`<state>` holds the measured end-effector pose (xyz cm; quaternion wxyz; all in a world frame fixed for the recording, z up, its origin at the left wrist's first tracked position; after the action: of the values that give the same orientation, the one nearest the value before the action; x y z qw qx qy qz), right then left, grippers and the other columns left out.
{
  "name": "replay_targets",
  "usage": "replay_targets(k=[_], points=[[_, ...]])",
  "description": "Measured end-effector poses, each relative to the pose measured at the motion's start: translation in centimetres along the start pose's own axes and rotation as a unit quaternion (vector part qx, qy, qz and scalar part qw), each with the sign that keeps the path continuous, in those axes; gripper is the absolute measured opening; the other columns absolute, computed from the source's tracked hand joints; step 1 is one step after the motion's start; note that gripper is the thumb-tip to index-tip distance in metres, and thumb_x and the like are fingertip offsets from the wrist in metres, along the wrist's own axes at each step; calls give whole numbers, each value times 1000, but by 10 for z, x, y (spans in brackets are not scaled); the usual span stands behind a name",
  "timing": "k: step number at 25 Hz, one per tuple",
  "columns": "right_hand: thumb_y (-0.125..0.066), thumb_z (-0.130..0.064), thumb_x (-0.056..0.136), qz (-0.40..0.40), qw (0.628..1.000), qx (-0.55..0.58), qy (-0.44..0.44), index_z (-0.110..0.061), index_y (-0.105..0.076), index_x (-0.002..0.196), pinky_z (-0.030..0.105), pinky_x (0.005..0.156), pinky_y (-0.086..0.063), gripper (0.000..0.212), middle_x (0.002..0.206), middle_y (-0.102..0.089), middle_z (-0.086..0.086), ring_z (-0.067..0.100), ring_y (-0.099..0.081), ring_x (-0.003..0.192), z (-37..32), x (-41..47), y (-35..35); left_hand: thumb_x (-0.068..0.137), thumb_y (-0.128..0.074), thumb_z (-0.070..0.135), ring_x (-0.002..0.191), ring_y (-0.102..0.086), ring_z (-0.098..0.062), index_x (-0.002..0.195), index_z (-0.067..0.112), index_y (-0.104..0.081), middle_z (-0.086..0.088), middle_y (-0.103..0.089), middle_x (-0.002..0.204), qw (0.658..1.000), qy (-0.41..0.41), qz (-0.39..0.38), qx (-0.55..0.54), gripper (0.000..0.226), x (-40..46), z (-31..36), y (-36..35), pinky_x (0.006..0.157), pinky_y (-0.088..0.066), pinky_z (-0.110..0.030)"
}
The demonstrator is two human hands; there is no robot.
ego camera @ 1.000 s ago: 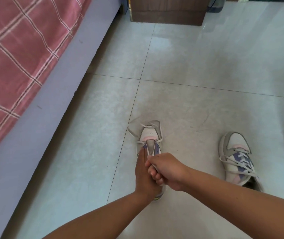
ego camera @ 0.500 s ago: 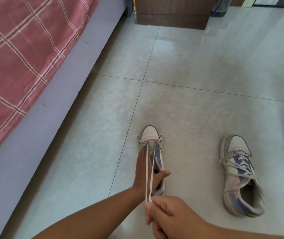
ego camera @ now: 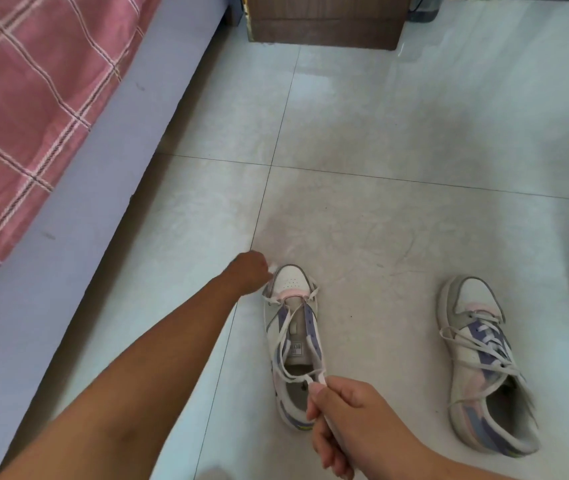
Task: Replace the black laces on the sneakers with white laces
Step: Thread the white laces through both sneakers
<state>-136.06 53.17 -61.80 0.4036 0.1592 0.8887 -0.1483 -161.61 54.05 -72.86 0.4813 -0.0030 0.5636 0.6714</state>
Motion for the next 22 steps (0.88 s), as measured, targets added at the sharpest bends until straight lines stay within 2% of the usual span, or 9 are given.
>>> replay_targets(k=[2,5,9,12,15,17,19,22], points=[[-41,-26,98,2,1000,8,-7,-14,-53,68,19,37,-33,34,43,-55,5,14,-40,33,-2,2,-1,93,-55,15,111,-56,-26,112,1,-63,-14,-62,119,999,-20,-37,13,25,10,5,-6,86,-41,-26],[-41,-26,98,7,1000,19,-13,-15,-53,67,19,37,-33,35,43,-54,5,13,-40,33,-2,3,-2,93,-51,7,109,-57,-24,114,4,-64,-12,-62,120,997,-51,-48,-13,25,17,5,-1,83,-40,-22],[-41,-25,98,4,1000,19,-23,-14,-53,68,20,37,-33,35,44,-55,5,13,-40,33,-2,3,-3,85,-57,2,105,-57,-23,109,7,-64,-10,-62,115,995,-51,-77,-23,25,16,10,-7,81,-43,-24],[-40,-24,99,0,1000,18,-25,-13,-52,69,20,37,-33,35,43,-54,5,13,-40,33,-5,1,-3,82,-64,4,105,-57,-24,106,5,-63,-8,-61,112,995,-31,-93,24,23,16,16,-13,81,-44,-27],[-40,-24,99,-9,1000,26,-13,-14,-52,67,19,37,-33,35,44,-54,5,13,-39,33,-9,-5,-4,81,-57,-3,93,-65,-31,96,-4,-66,-20,-67,102,993,-27,-95,70,18,12,21,-17,78,-51,-32],[-41,-23,99,-18,999,33,2,-14,-52,67,18,38,-32,35,44,-54,5,12,-39,33,-11,-10,-5,81,-53,-4,80,-67,-33,84,-7,-66,-25,-68,91,996,3,-89,28,13,10,20,-18,72,-54,-34],[-41,-21,99,-24,999,38,14,-14,-52,66,18,38,-32,36,43,-54,4,11,-38,32,-12,-15,-6,88,-54,6,69,-64,-32,75,-6,-63,-25,-67,84,994,44,-83,-64,19,7,20,-16,68,-54,-34],[-42,-22,98,-27,998,50,14,-16,-53,62,19,40,-31,38,43,-53,5,12,-36,34,-11,-20,-7,94,-56,23,72,-63,-33,80,-5,-59,-21,-65,81,970,125,-118,-171,31,7,21,-15,76,-56,-41]])
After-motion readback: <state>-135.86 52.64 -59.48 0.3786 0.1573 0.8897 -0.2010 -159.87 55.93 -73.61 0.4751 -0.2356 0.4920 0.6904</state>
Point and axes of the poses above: each hand's wrist, its own x-axis towards the middle knuckle, its own y-axis out of the back of the hand, z = x × y, the point moved 1 cm from there along x, towards the middle knuckle
